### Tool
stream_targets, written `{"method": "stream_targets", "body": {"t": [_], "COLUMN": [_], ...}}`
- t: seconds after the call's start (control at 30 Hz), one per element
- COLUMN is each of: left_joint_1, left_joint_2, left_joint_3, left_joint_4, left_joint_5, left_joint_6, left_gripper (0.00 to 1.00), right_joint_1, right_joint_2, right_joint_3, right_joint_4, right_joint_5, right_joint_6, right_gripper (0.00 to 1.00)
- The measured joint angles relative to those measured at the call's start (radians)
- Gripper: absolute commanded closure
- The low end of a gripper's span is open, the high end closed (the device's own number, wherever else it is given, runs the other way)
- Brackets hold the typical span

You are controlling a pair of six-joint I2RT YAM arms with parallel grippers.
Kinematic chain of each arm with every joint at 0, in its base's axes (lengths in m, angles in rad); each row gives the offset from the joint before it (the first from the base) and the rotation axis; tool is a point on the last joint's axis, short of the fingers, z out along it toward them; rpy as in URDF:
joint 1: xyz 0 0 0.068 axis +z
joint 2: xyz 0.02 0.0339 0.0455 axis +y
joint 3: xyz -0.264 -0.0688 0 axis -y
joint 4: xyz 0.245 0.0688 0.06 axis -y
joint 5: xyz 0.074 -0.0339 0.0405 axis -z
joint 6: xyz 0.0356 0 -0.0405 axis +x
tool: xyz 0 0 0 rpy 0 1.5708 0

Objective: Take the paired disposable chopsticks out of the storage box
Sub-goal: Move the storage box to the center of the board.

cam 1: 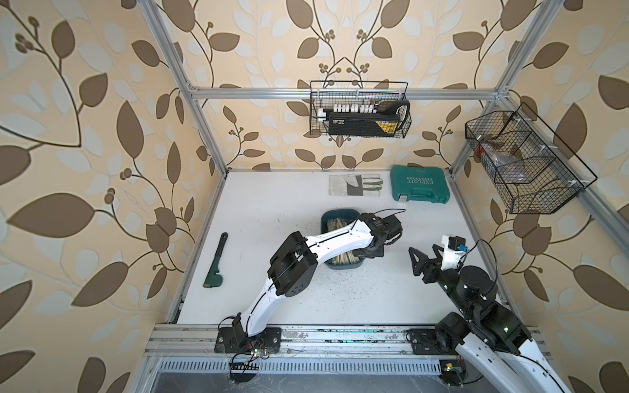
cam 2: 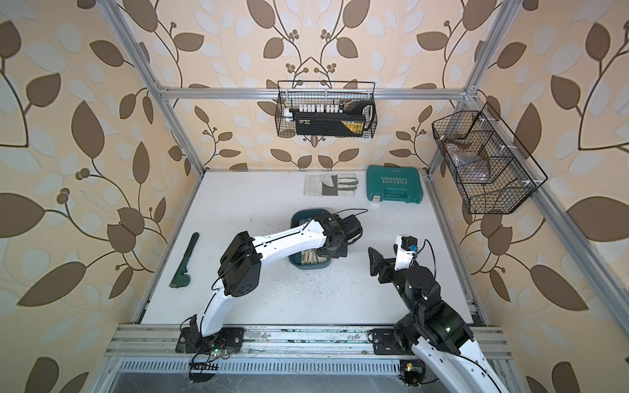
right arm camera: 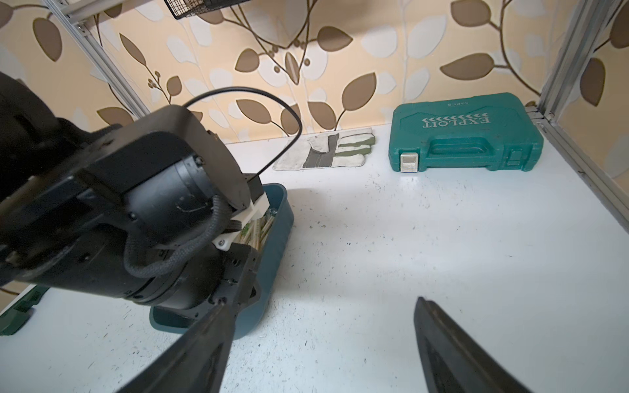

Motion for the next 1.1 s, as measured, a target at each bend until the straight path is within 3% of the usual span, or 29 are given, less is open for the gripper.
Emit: {"method": "stream_targets", "body": {"t": [0.17, 0.27, 0.53, 0.77, 0.87, 1.03, 1.07, 1.1], "left_joint_1": [-0.005, -0.005, -0.005, -0.006, -0.006, -0.006, -0.006, -0.006], "left_joint_2": [0.037, 0.056, 0.077, 0.077, 0.077, 0.076, 0.076, 0.075], "left_joint_3": [0.051, 0.066, 0.120, 0.117, 0.112, 0.082, 0.080, 0.081], "left_joint_4": [-0.018, -0.023, -0.032, -0.031, -0.030, -0.024, -0.024, -0.023], "left_joint_5": [0.011, 0.011, 0.013, 0.016, 0.018, 0.020, 0.020, 0.019], "left_joint_6": [-0.008, -0.008, -0.002, 0.003, 0.006, 0.008, 0.008, 0.008], "left_gripper": [1.00, 0.90, 0.86, 0.84, 0.75, 0.74, 0.74, 0.74], "right_joint_1": [0.000, 0.000, 0.000, 0.000, 0.000, 0.000, 0.000, 0.000], "right_joint_2": [-0.056, -0.067, -0.064, -0.064, -0.064, -0.064, -0.064, -0.063], "right_joint_3": [0.000, 0.000, 0.000, 0.000, 0.000, 0.000, 0.000, 0.000], "right_joint_4": [-0.029, -0.039, -0.045, -0.045, -0.046, -0.046, -0.046, -0.046], "right_joint_5": [0.022, 0.031, 0.044, 0.059, 0.063, 0.066, 0.067, 0.071], "right_joint_6": [-0.001, -0.001, -0.005, -0.005, -0.004, -0.004, -0.004, -0.003], "right_gripper": [0.13, 0.13, 0.12, 0.12, 0.12, 0.11, 0.09, 0.01]}}
